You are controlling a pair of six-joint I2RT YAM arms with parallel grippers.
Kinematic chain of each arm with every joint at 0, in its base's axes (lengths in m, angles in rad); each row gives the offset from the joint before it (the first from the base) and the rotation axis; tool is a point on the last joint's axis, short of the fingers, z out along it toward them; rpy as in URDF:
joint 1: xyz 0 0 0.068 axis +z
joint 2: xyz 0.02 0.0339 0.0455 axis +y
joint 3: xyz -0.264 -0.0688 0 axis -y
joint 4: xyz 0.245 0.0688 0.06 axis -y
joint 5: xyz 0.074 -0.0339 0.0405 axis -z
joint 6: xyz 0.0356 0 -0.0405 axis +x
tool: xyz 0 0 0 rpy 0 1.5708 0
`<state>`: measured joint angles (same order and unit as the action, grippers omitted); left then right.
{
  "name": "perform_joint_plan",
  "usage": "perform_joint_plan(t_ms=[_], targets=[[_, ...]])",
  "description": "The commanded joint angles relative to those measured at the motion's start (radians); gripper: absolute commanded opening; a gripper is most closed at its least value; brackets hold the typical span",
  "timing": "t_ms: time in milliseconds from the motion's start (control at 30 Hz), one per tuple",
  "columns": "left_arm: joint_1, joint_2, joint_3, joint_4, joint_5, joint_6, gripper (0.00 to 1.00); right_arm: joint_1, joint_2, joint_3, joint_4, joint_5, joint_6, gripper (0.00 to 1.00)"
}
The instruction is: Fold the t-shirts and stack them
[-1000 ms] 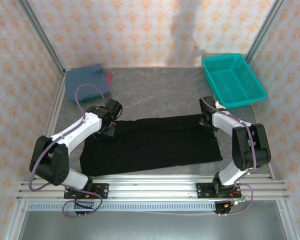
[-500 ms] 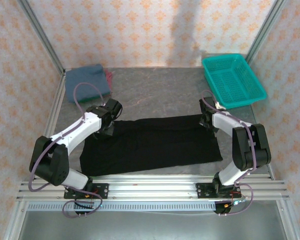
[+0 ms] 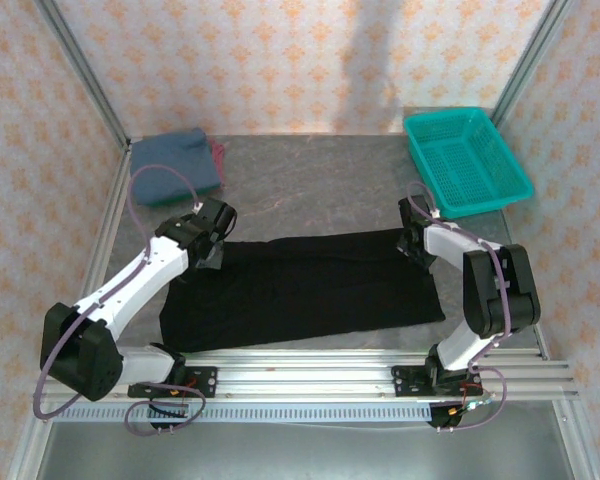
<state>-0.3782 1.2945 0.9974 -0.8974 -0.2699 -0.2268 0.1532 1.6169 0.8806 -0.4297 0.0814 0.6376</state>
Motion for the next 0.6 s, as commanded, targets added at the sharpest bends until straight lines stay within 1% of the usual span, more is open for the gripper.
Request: perform_joint_plan(t_ms=[0, 67, 267, 567], targets=[[-0.005, -0.025, -0.015, -0.004, -0.019, 0.007, 0.0, -0.013, 0.009, -0.014, -0.023, 0.015, 0.032, 0.09], [-0.005, -0.034, -0.018, -0.01, -0.015, -0.007, 0.0, -0.017, 0.009, -0.015, -0.028, 0.02, 0.031, 0.05], [-0.012, -0.078, -0.031, -0.022, -0.004, -0.038, 0.0, -0.032, -0.007, -0.02, -0.034, 0.041, 0.024, 0.0], [-0.017, -0.168, -0.047, -0.055, 0.018, -0.091, 0.0, -0.061, -0.042, -0.027, -0.049, 0.045, 0.005, 0.0]])
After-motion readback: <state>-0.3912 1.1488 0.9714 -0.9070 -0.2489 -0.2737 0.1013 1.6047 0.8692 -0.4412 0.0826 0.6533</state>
